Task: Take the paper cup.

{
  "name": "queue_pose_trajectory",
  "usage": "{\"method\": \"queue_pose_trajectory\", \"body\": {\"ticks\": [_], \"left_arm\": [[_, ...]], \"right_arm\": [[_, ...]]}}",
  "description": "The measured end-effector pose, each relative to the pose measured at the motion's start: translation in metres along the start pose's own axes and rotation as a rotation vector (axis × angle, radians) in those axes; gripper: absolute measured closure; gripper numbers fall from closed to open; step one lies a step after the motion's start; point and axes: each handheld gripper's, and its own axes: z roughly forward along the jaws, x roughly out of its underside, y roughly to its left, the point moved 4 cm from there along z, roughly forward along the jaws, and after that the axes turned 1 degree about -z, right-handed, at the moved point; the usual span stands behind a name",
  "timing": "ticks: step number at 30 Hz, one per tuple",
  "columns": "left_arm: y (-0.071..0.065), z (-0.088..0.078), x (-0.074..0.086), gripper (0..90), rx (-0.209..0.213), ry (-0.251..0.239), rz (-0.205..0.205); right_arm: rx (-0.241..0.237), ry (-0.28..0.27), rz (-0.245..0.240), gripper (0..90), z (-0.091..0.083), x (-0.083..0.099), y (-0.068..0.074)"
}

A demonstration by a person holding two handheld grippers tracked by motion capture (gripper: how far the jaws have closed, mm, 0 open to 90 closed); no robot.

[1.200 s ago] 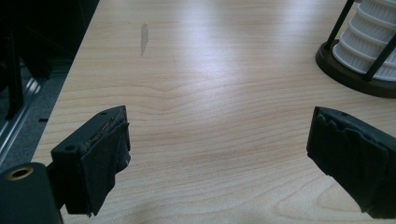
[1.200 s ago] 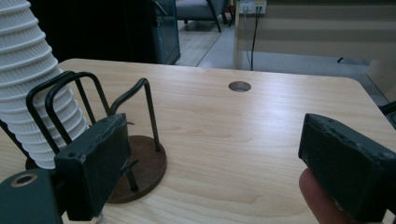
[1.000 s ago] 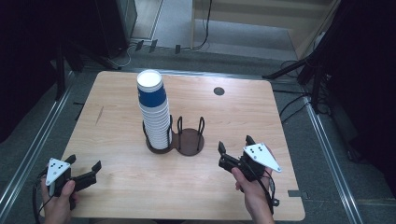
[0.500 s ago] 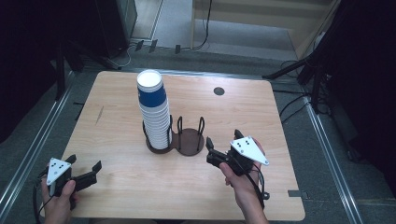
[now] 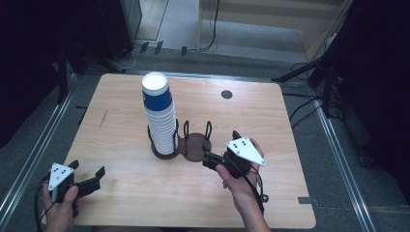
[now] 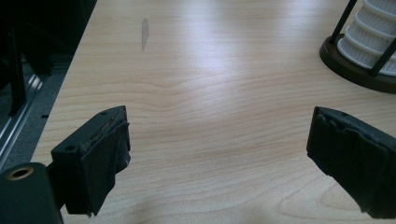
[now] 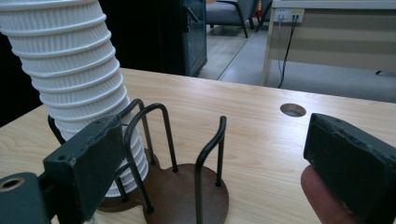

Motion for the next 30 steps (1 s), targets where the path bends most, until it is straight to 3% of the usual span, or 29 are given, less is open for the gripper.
{"method": "queue_pose_trajectory", "body": {"ticks": [30], "left_arm": [[-0.001, 0.000, 0.000, 7.0, 0.007, 0.010, 0.017]], "right_arm": [[-0.081, -0.029, -0.035, 5.3, 0.028, -0.026, 0.057]]}}
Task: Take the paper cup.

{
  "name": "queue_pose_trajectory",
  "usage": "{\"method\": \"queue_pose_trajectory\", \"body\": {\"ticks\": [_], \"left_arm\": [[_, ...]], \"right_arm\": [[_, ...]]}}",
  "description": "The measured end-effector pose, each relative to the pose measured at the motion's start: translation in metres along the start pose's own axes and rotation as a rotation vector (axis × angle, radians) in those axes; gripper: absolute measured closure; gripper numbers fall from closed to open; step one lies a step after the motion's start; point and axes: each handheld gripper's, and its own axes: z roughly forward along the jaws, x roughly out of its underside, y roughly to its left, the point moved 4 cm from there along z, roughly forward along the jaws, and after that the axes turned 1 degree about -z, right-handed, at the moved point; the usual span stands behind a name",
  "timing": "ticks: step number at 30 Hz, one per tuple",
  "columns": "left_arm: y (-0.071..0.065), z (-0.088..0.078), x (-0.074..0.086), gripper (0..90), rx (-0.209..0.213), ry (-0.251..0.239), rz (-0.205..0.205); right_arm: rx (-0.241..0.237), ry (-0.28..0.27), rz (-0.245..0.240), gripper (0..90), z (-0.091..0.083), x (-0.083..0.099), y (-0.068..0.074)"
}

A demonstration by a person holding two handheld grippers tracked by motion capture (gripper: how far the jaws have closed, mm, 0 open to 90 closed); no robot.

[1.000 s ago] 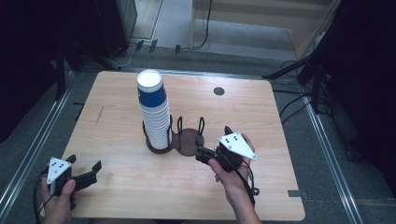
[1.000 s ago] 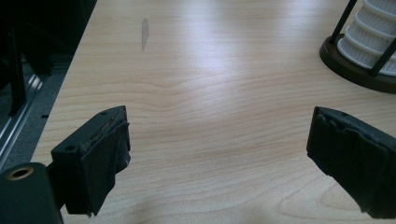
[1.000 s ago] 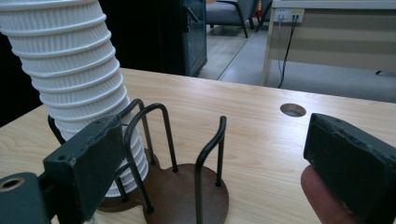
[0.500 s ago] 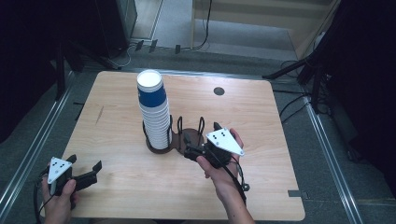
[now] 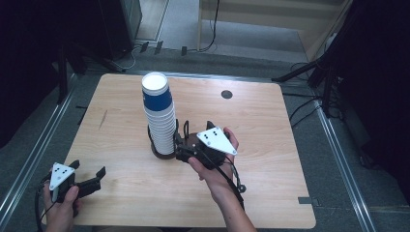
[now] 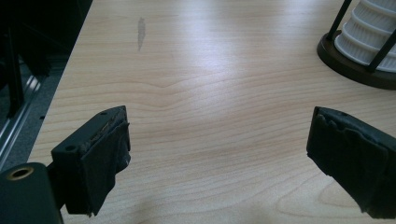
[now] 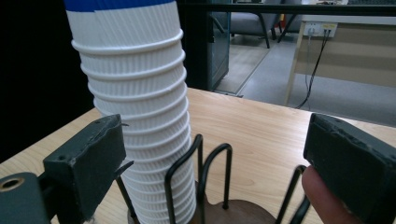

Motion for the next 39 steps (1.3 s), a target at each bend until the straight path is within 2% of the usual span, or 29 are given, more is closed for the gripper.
{"method": "queue_pose_trajectory", "body": {"ticks": [11, 28, 39], "left_arm": [[-0.001, 0.000, 0.000, 7.0, -0.003, -0.002, 0.002], [-0.001, 0.000, 0.000, 7.0, -0.007, 0.001, 0.009], [-0.001, 0.001, 0.000, 7.0, -0.005, 0.004, 0.003]], "right_arm": [[-0.036, -0.010, 0.004, 5.5, 0.013, -0.014, 0.014], [-0.061, -0.024, 0.025, 5.5, 0.031, -0.031, 0.028], [-0.081, -0.046, 0.021, 4.2, 0.041, -0.043, 0.041]]}}
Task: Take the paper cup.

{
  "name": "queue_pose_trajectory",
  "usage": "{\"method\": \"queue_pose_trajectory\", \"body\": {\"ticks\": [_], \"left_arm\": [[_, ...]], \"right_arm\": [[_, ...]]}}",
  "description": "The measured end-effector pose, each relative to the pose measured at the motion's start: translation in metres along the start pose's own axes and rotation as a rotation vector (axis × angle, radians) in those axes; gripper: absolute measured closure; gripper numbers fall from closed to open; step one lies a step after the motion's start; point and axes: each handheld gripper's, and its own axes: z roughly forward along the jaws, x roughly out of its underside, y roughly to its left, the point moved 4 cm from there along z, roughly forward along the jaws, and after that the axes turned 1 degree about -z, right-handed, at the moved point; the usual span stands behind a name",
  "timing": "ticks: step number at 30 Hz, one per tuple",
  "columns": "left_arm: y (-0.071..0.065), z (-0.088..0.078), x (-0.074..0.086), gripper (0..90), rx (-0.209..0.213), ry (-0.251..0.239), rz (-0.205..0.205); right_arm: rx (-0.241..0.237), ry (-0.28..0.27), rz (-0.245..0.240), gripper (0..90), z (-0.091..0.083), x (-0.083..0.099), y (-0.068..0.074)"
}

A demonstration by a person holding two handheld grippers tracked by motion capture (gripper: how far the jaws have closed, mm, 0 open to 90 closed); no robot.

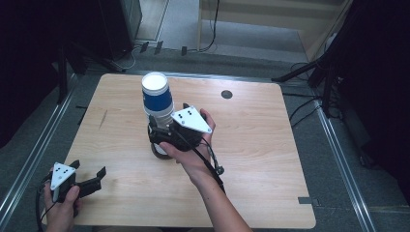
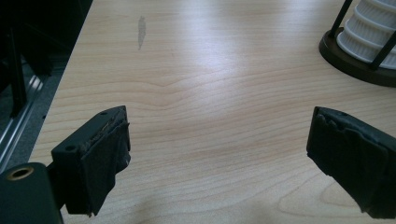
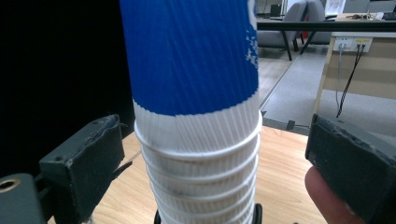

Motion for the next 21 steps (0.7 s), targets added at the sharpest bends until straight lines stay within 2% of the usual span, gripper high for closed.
{"method": "queue_pose_trajectory", "body": {"ticks": [3, 6, 7, 18, 21], "left_arm": [[0.000, 0.000, 0.000, 7.0, 0.000, 0.001, -0.001], [0.000, 0.000, 0.000, 7.0, -0.001, 0.000, -0.002], [0.000, 0.000, 0.000, 7.0, -0.002, 0.001, 0.000], [0.000, 0.001, 0.000, 7.0, -0.005, 0.002, -0.001], [0.000, 0.000, 0.000, 7.0, -0.006, 0.003, -0.003]], "right_arm": [[0.008, 0.004, -0.010, 4.1, 0.005, -0.001, 0.002], [0.012, 0.004, -0.009, 4.1, 0.007, -0.002, 0.003], [0.015, 0.002, 0.007, 4.1, 0.009, -0.003, 0.003], [0.030, -0.007, -0.002, 5.2, 0.021, -0.009, 0.007], [0.013, -0.016, 0.002, 5.3, 0.025, -0.010, 0.010]]}}
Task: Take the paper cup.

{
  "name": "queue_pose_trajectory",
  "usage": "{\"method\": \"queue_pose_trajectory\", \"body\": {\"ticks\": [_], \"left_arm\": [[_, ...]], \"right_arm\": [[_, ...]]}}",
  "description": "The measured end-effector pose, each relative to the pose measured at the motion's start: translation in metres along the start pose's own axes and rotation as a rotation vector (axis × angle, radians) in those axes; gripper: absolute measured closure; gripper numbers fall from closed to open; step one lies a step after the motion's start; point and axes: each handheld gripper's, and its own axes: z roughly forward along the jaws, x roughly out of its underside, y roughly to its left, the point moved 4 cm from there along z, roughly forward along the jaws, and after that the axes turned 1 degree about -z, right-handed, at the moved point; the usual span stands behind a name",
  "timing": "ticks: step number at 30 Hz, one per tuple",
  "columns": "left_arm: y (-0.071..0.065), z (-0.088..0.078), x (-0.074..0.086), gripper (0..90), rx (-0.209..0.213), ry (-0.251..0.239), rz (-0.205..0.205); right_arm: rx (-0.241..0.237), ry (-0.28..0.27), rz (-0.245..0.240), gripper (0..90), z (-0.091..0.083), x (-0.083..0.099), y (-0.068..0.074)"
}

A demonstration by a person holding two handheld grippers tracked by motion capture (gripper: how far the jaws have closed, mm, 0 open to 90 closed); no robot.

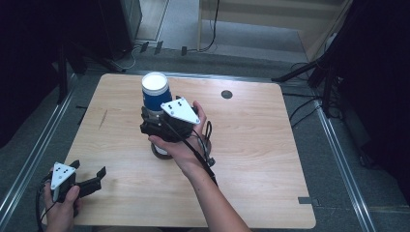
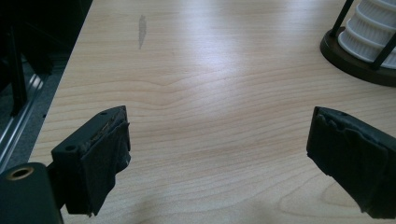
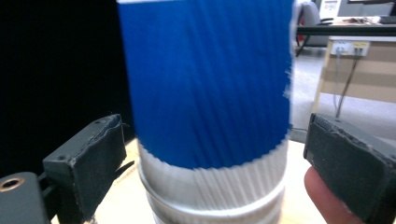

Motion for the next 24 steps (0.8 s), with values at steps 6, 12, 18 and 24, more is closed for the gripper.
{"method": "queue_pose_trajectory", "body": {"ticks": [6, 12, 18, 24], "left_arm": [[0.000, 0.000, 0.000, 7.0, -0.001, 0.001, 0.001], [0.000, 0.000, 0.000, 7.0, 0.001, 0.000, 0.001], [0.000, 0.000, 0.000, 7.0, 0.005, -0.004, 0.003], [0.000, 0.000, 0.000, 7.0, 0.005, -0.003, 0.003]], "right_arm": [[-0.003, -0.020, 0.000, 5.5, 0.007, -0.002, 0.002], [0.019, -0.028, 0.023, 10.9, 0.013, -0.002, -0.001], [0.033, -0.043, 0.001, 12.5, 0.016, -0.003, 0.000], [0.038, -0.038, -0.023, 15.9, 0.019, -0.003, 0.003]]}}
